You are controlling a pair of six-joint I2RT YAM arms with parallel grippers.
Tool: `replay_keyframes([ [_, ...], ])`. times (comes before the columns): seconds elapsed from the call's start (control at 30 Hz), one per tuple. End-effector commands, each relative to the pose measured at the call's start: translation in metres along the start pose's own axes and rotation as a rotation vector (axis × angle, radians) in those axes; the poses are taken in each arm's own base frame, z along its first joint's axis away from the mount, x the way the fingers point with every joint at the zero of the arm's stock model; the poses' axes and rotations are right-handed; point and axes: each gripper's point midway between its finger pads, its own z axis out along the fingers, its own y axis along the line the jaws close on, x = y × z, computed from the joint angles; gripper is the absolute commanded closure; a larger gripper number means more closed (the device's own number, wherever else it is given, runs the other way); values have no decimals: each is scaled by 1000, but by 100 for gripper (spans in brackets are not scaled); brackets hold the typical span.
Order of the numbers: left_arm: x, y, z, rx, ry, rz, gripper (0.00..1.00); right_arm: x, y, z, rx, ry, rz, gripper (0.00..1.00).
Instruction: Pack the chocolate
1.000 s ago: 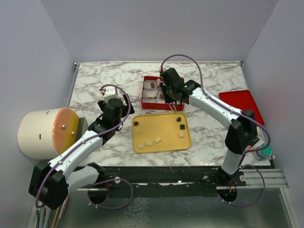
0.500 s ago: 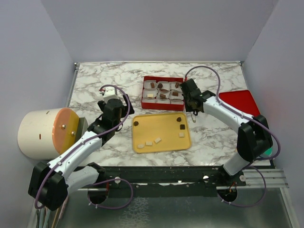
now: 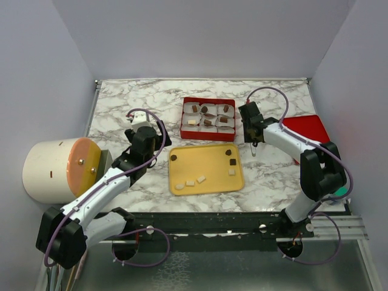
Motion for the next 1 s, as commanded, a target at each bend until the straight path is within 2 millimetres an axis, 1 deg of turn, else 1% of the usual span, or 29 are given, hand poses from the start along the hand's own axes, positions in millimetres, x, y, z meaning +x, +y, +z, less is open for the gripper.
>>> replay_keyframes([
  [0.0, 10, 2, 5, -2, 24, -11, 2, 7, -3, 24, 13, 26, 17, 71],
  [0.13, 11, 3, 6, -11, 28, -5, 2, 12, -5, 37, 15, 48, 13, 70],
  [0.27, 13, 3, 8, -14, 33, 3, 2, 14, -11, 49, 17, 75, 20, 66],
  [0.4, 14, 3, 9, -14, 38, 6, 2, 23, -17, 57, 19, 114, 26, 62],
  [0.47, 15, 3, 9, -13, 42, 8, 2, 27, -18, 59, 21, 130, 25, 56],
  [0.57, 16, 2, 9, -10, 43, 7, 2, 32, -19, 62, 22, 151, 25, 55],
  [0.63, 16, 2, 9, -9, 44, 7, 2, 34, -20, 63, 21, 158, 27, 49],
  [0.7, 16, 2, 9, -9, 45, 8, 2, 33, -19, 63, 18, 158, 29, 48],
  [0.8, 16, 2, 8, -10, 46, 7, 2, 28, -17, 60, 6, 145, 37, 47],
  [0.83, 16, 2, 8, -9, 44, 4, 2, 26, -17, 58, 3, 139, 40, 43],
  [0.97, 16, 2, 8, -6, 45, 1, 2, 16, -17, 52, -9, 118, 47, 42],
])
